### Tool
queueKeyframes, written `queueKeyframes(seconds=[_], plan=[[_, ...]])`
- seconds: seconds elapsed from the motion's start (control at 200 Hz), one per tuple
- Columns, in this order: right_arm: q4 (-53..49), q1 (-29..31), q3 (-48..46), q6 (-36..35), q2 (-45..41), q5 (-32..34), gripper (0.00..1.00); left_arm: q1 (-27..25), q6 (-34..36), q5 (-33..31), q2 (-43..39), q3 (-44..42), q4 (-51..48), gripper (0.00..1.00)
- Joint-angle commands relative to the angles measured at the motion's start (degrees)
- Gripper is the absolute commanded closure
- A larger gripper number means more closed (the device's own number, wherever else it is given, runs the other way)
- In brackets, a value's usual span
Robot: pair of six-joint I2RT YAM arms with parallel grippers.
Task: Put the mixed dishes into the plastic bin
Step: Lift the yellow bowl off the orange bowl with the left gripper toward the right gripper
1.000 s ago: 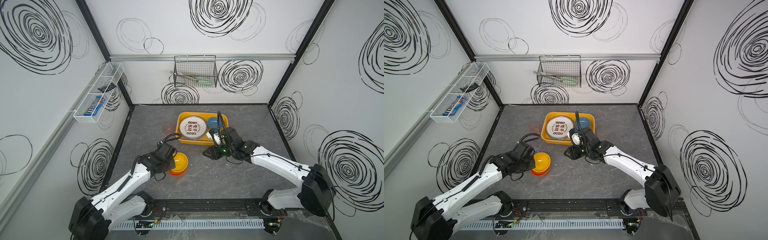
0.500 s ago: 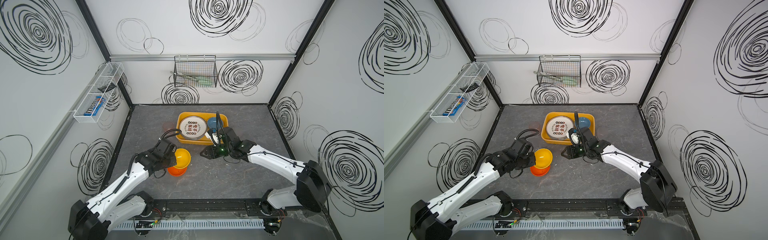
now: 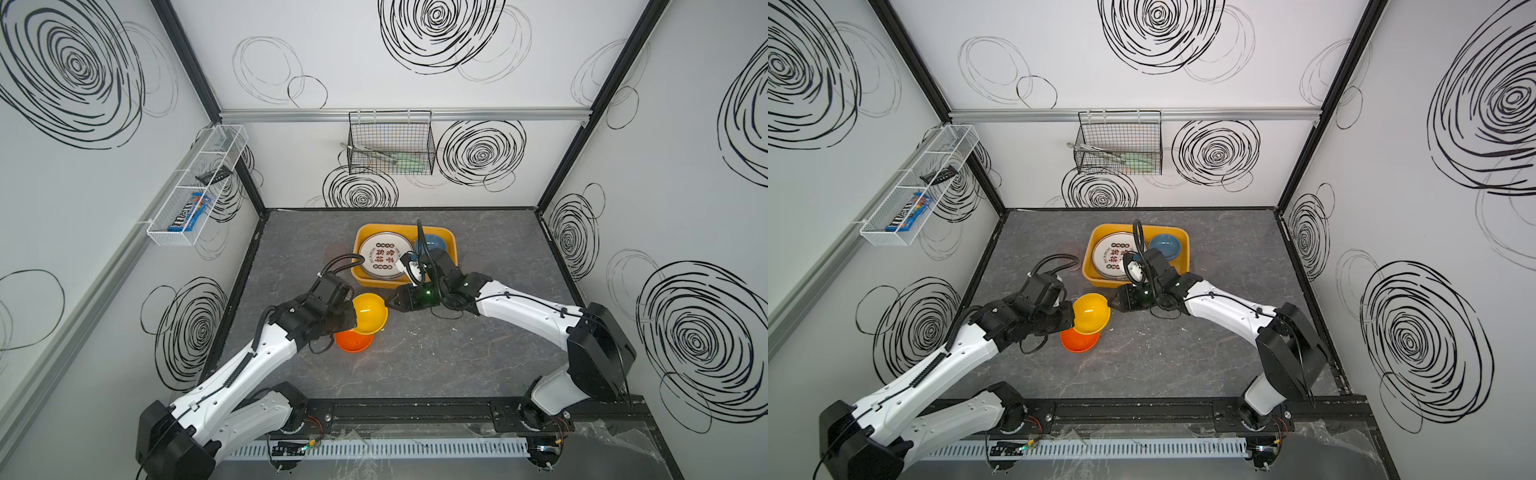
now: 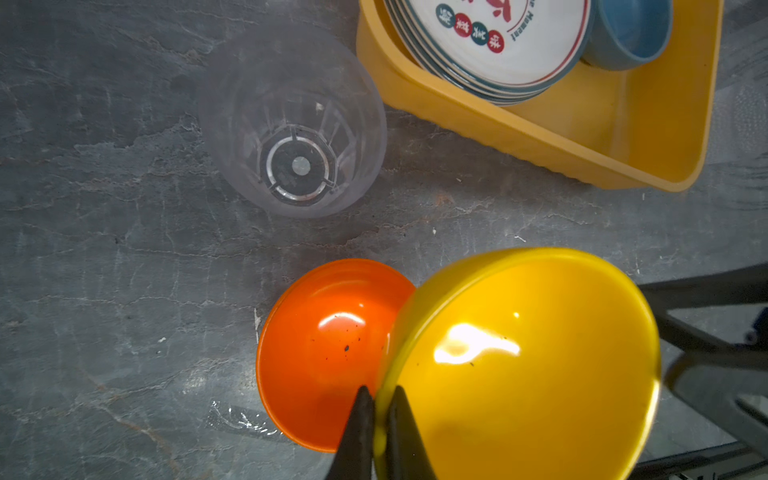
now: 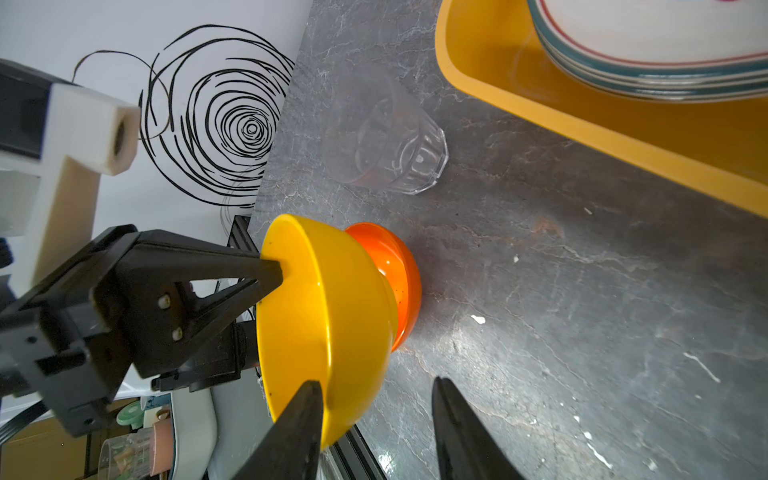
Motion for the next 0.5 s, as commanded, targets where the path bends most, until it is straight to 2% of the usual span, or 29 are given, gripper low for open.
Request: queueKeyframes(seconds=[0.0,0.2,0.425,0.44,0.495], plan=[[0.87,0.96,2.63,1.19,1.28,-0.04,0.53,-0.31,0.52,0.72,0.12,2.4,2.66,1.0],[-0.2,1.45,4.19,1.26,3.46,0.87,0.56,-0.59,0.37,1.24,0.7,3.03,3.27,1.0],[-2.25,1.62,5.35,1.04,4.89,2.89,0.7,-0.73,0.28,1.84,1.24,3.43,3.71,0.98],[-2.42,1.63,5.35,1.03,4.78,3.22,0.71,-0.74,0.28,1.94,1.24,3.43,3.74,0.93],[-2.87,1.63,5.43,0.85,4.69,4.25,0.74,-0.68,0.28,1.96,1.27,3.43,3.88,0.9]])
